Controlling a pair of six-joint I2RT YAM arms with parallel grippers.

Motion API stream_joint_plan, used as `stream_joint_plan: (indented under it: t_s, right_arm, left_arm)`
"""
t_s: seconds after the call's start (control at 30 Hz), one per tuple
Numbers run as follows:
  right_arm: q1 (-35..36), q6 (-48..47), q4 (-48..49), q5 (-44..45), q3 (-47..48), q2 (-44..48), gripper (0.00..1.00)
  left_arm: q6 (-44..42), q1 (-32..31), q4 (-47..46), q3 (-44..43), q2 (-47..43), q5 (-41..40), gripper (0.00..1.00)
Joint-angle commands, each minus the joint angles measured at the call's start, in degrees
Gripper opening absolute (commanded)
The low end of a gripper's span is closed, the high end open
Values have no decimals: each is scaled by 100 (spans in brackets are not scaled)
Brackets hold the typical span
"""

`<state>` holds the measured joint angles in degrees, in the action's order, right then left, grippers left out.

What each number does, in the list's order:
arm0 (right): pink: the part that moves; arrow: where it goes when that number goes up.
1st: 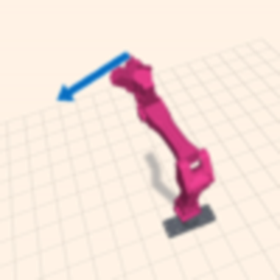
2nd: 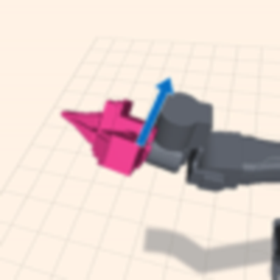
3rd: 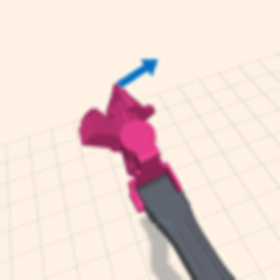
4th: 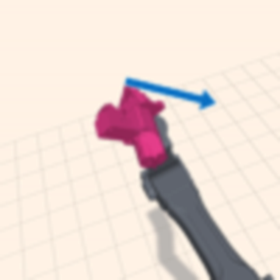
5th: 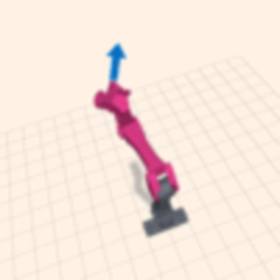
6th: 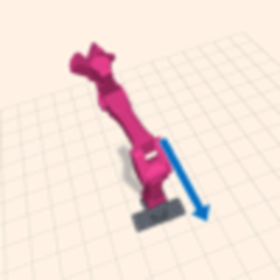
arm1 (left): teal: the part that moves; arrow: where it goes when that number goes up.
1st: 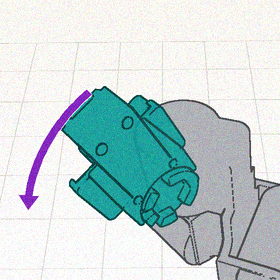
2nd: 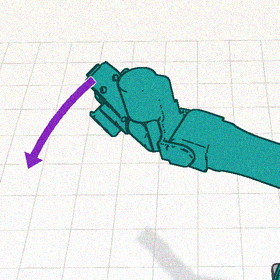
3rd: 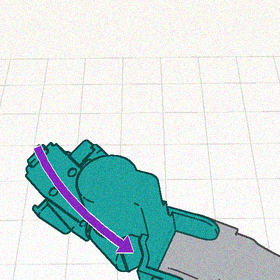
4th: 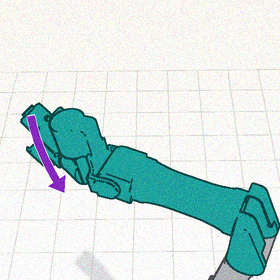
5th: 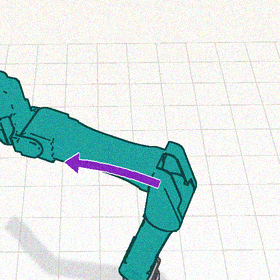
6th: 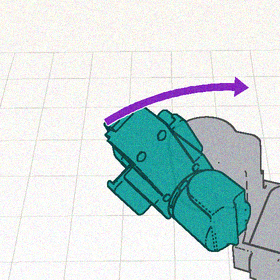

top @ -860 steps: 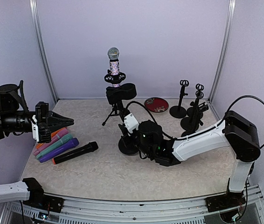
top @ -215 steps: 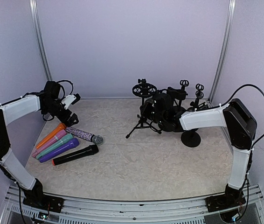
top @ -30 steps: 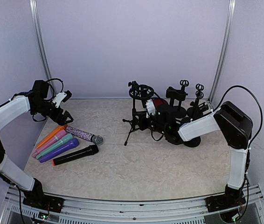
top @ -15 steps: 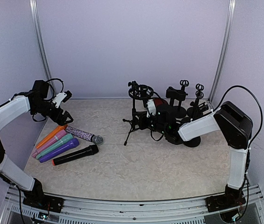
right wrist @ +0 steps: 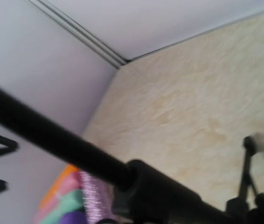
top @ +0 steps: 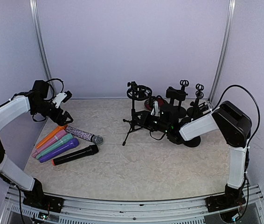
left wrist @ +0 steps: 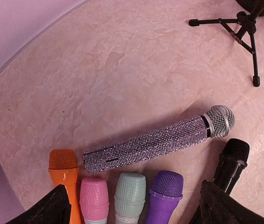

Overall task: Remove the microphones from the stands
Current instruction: Unscrew the knob on the stand of the microphone stand.

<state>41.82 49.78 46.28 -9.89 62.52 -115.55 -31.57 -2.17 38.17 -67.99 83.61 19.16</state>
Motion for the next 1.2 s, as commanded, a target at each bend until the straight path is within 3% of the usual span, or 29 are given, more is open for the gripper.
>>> stream_joint_plan:
  t_s: [0.0,0.4,0.5,0.6,0.7,0.9,1.17]
  right_arm:
    - [-98,1551,439,-745,-168,-368,0]
    - [-179,3494,1710,-1103,-346,-746,1]
    - [-183,3511,1774,-1026,-408,-657,23]
    - [-195,2822,857,-771,-390,-272,43]
    - [-208,2038,-41,-498,-389,107,52]
    - [-169,225,-1174,207,-293,584,52]
    - [-85,-1185,-1059,80,-97,649,51]
  left_arm:
    - [-111,50,48,24,-194,3,93]
    - [-129,55,23,15,-215,-14,93]
    - [-122,51,15,30,-219,-16,93]
    - [-111,50,6,37,-221,-39,93]
    - [-122,70,-7,62,-245,-36,93]
    - [-109,111,-56,105,-252,-18,94]
    - [-104,112,-56,84,-256,-8,94]
